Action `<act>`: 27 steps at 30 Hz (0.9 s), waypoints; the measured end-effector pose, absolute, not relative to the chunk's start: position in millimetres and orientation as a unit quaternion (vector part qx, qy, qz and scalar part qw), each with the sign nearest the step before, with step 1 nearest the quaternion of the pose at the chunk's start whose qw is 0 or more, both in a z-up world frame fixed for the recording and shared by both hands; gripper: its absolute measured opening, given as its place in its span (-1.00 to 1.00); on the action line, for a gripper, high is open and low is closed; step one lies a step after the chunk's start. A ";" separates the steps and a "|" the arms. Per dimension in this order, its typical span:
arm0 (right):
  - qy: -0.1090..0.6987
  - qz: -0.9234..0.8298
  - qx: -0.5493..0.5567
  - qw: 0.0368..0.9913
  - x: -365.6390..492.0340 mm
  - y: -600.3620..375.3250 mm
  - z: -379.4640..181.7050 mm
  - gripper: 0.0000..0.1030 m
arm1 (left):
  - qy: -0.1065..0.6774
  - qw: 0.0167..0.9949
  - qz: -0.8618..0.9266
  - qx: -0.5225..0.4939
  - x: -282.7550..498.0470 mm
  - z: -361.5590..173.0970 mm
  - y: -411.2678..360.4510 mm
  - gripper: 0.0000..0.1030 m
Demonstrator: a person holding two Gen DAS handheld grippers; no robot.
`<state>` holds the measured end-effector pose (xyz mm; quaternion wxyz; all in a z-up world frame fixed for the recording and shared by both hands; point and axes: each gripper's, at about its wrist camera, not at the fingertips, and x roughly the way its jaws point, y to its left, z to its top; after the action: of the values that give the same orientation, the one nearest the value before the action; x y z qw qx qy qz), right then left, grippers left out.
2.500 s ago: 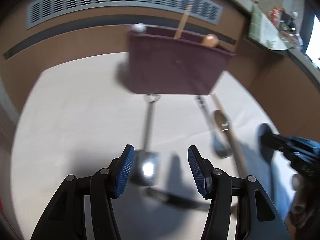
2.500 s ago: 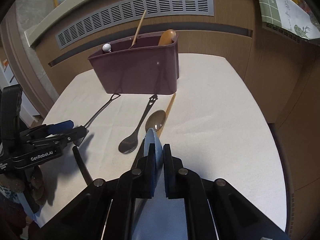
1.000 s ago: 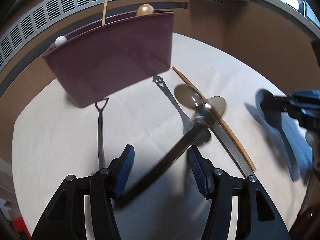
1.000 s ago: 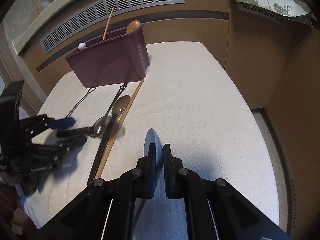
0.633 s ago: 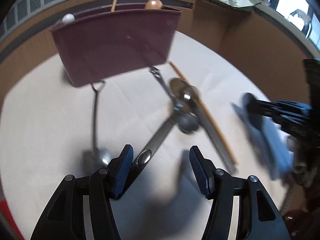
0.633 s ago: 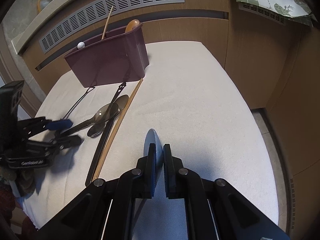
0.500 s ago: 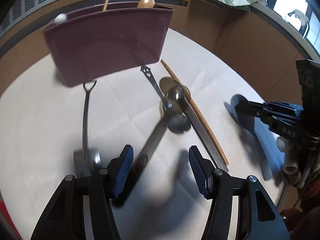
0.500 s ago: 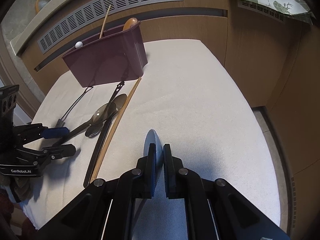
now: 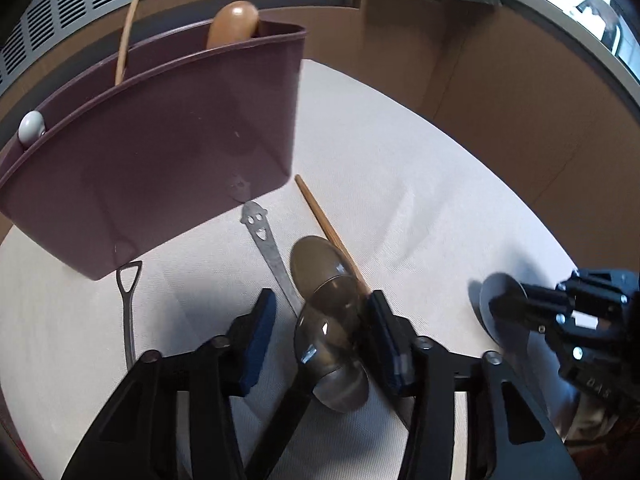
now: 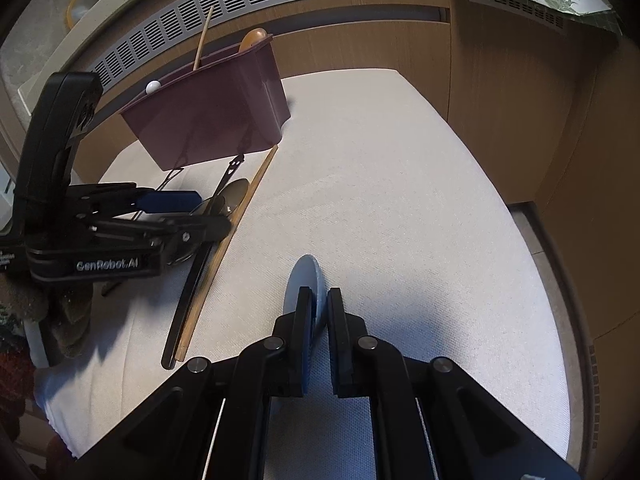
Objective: Organize utensils
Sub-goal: 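Grasp silver spoon with left tool while right tool holds the blue spoon, then carry both spoons over the maroon caddy, lower them in and open both tools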
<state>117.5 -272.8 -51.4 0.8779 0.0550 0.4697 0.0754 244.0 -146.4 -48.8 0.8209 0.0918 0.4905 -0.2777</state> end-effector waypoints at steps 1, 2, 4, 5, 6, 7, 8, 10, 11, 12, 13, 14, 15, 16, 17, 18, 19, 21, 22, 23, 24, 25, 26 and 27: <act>0.470 0.076 0.055 0.878 117.8 -273.0 -51.8 -0.85 | 0.493 0.821 -0.274 0.090 245.3 -49.4 -146.1 -0.21; 0.470 0.076 0.056 0.878 118.3 -273.0 -52.4 -0.84 | 0.494 0.821 -0.271 0.089 245.5 -49.5 -145.6 -0.23; 0.470 0.077 0.057 0.877 118.9 -273.4 -53.3 -0.84 | 0.491 0.823 -0.273 0.088 244.6 -48.5 -145.1 -0.29; 0.470 0.077 0.058 0.877 119.1 -273.7 -53.4 -0.84 | 0.490 0.823 -0.273 0.087 244.1 -47.9 -144.6 -0.29; 0.470 0.077 0.058 0.877 119.1 -273.8 -53.4 -0.83 | 0.488 0.824 -0.273 0.083 243.5 -47.5 -143.5 -0.29; 0.470 0.077 0.058 0.877 119.5 -273.9 -53.5 -0.83 | 0.487 0.826 -0.274 0.079 243.0 -47.1 -142.1 -0.29; 0.470 0.078 0.058 0.877 119.5 -274.0 -53.6 -0.82 | 0.486 0.826 -0.274 0.074 234.7 -43.2 -136.2 -0.29; 0.473 0.080 0.061 0.875 120.8 -274.0 -54.1 -0.82 | 0.483 0.829 -0.273 0.064 235.0 -43.9 -123.8 -0.29; 0.474 0.081 0.062 0.875 121.5 -274.5 -54.3 -0.82 | 0.481 0.832 -0.270 0.060 233.2 -43.6 -119.4 -0.29; 0.475 0.082 0.066 0.874 122.8 -274.5 -54.7 -0.81 | 0.477 0.836 -0.265 0.057 230.4 -42.1 -113.3 -0.29; 0.476 0.083 0.068 0.873 123.9 -274.2 -55.2 -0.80 | 0.473 0.839 -0.263 0.055 227.4 -40.4 -108.7 -0.29; 0.477 0.084 0.071 0.872 125.6 -273.6 -55.8 -0.80 | 0.468 0.843 -0.261 0.053 224.4 -37.7 -103.6 -0.29; 0.477 0.085 0.073 0.872 126.8 -272.9 -56.0 -0.80 | 0.464 0.846 -0.259 0.052 221.2 -35.7 -99.4 -0.29; 0.477 0.085 0.073 0.872 127.9 -272.1 -55.8 -0.80 | 0.460 0.848 -0.257 0.051 219.1 -34.0 -95.1 -0.29; 0.478 0.086 0.072 0.871 129.0 -270.3 -55.6 -0.80 | 0.457 0.850 -0.257 0.048 216.1 -31.1 -91.0 -0.29; 0.478 0.087 0.070 0.871 130.1 -267.5 -54.5 -0.83 | 0.452 0.853 -0.256 0.043 211.9 -28.2 -84.1 -0.29; 0.478 0.089 0.070 0.871 130.2 -266.0 -53.6 -0.83 | 0.448 0.856 -0.257 0.037 205.4 -24.6 -78.5 -0.29; 0.477 0.097 0.065 0.871 131.0 -260.1 -48.9 -0.85 | 0.436 0.862 -0.256 0.023 196.6 -19.4 -64.4 -0.29; 0.474 0.100 0.063 0.872 130.7 -258.1 -46.0 -0.85 | 0.430 0.866 -0.254 0.014 184.7 -17.0 -58.8 -0.29; 0.469 0.104 0.062 0.875 130.3 -256.0 -42.0 -0.85 | 0.425 0.869 -0.253 0.006 181.8 -15.0 -52.5 -0.29; 0.462 0.106 0.061 0.878 130.5 -253.2 -36.2 -0.85 | 0.419 0.872 -0.252 -0.005 177.7 -11.0 -44.4 -0.29; 0.459 0.107 0.061 0.880 130.3 -252.6 -33.3 -0.85 | 0.414 0.875 -0.251 -0.013 174.2 -7.4 -38.5 -0.29; 0.454 0.108 0.060 0.883 130.3 -251.1 -29.0 -0.85 | 0.408 0.878 -0.251 -0.019 170.7 -3.6 -32.6 -0.29; 0.447 0.110 0.060 0.886 130.7 -248.9 -23.0 -0.85 | 0.404 0.880 -0.250 -0.024 180.3 1.0 -38.2 -0.29</act>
<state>130.7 -248.9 -23.0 0.8860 0.0599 0.4465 0.1098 180.3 -38.2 1.0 0.8796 -0.0237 0.4041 -0.2500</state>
